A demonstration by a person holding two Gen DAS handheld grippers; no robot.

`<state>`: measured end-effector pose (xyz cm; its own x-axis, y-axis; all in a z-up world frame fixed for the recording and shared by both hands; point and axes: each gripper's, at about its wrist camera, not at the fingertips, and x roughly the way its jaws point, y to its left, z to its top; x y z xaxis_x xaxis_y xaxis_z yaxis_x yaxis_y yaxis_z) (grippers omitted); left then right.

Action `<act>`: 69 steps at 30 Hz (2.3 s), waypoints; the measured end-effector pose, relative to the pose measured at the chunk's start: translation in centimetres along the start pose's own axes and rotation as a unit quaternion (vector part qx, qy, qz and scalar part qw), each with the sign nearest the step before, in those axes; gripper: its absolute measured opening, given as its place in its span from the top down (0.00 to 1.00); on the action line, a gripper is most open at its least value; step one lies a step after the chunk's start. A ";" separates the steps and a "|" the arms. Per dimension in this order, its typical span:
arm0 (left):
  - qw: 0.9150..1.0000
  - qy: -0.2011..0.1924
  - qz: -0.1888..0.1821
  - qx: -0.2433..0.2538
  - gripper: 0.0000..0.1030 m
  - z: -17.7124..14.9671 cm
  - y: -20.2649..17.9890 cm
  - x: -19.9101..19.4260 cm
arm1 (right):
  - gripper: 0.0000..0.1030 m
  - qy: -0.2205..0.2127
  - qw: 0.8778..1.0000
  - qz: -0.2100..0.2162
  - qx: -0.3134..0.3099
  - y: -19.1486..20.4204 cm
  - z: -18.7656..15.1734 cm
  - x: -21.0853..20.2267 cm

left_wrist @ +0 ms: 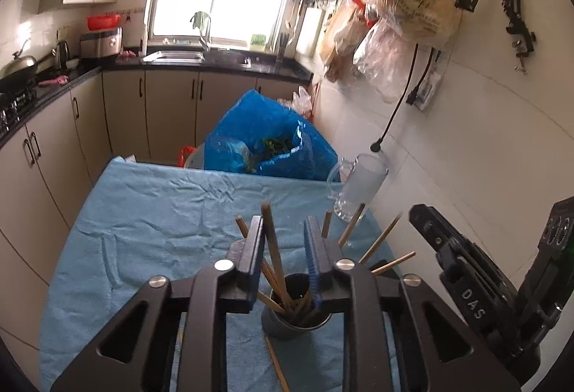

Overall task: Organize utensils
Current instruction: 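Lower both chopsticks into the black cup and open both tools, then move both open tools back toward the remaining chopsticks on the towel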

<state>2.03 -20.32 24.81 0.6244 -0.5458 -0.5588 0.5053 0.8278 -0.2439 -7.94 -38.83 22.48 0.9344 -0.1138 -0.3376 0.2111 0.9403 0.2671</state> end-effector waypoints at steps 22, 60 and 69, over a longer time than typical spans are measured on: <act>0.991 0.084 0.072 -0.079 0.65 -15.8 11.8 -5.7 | 0.74 0.160 0.985 0.044 0.045 -0.4 -13.8 -3.9; 0.956 0.269 0.039 -0.109 0.68 -15.4 13.8 10.7 | 0.74 0.234 0.971 0.027 0.032 0.0 -16.7 0.7; 0.965 0.260 0.014 0.004 0.68 -14.2 8.2 12.3 | 0.74 0.235 0.971 0.020 0.036 -0.5 -16.7 1.1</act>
<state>5.44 -18.36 4.70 0.2542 -0.3825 -0.8883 0.4981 0.8390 -0.2188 -11.81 -34.09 6.87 0.7110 0.0981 -0.6963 0.2119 0.9143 0.3452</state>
